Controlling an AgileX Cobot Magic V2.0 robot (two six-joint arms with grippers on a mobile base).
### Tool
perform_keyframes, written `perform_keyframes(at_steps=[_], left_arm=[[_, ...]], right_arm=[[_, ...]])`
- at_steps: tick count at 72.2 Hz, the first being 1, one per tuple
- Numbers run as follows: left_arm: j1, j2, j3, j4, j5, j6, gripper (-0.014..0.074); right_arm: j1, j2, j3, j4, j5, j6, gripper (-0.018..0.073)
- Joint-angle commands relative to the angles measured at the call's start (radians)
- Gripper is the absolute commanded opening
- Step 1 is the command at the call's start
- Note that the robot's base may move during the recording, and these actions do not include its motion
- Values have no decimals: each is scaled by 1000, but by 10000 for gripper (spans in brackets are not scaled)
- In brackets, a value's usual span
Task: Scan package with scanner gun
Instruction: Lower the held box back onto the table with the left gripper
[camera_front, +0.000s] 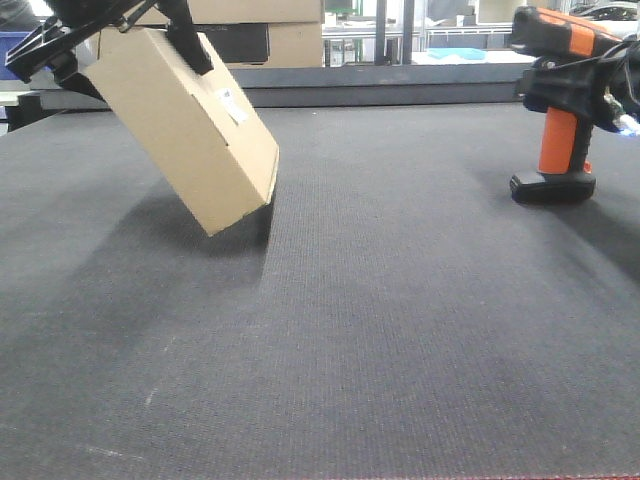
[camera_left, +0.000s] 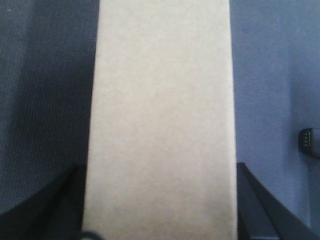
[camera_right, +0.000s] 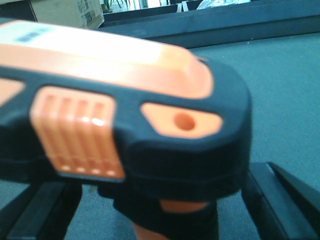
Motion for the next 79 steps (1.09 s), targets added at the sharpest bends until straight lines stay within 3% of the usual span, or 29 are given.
perform_keyframes(at_steps=[1, 24, 31, 41, 51, 67, 79], left_arm=[[-7, -4, -2, -14, -10, 1, -111], [-7, -4, -2, -7, -14, 1, -111], [0, -4, -10, 64, -19, 1, -111], [43, -4, -55, 175, 58, 4, -111], [115, -4, -105, 188, 80, 172, -111], [247, -4, -108, 192, 146, 345, -111], [311, -4, -108, 224, 169, 366, -111]], right_arm=[[-6, -23, 2, -7, 4, -1, 561], [-6, -134, 133, -23, 10, -1, 561], [-6, -176, 192, -52, 10, -1, 559], [-6, -266, 257, -108, 10, -1, 560], [-6, -373, 298, -130, 17, -1, 560], [-6, -545, 335, -139, 135, -1, 560], [-6, -652, 360, -139, 193, -1, 560]])
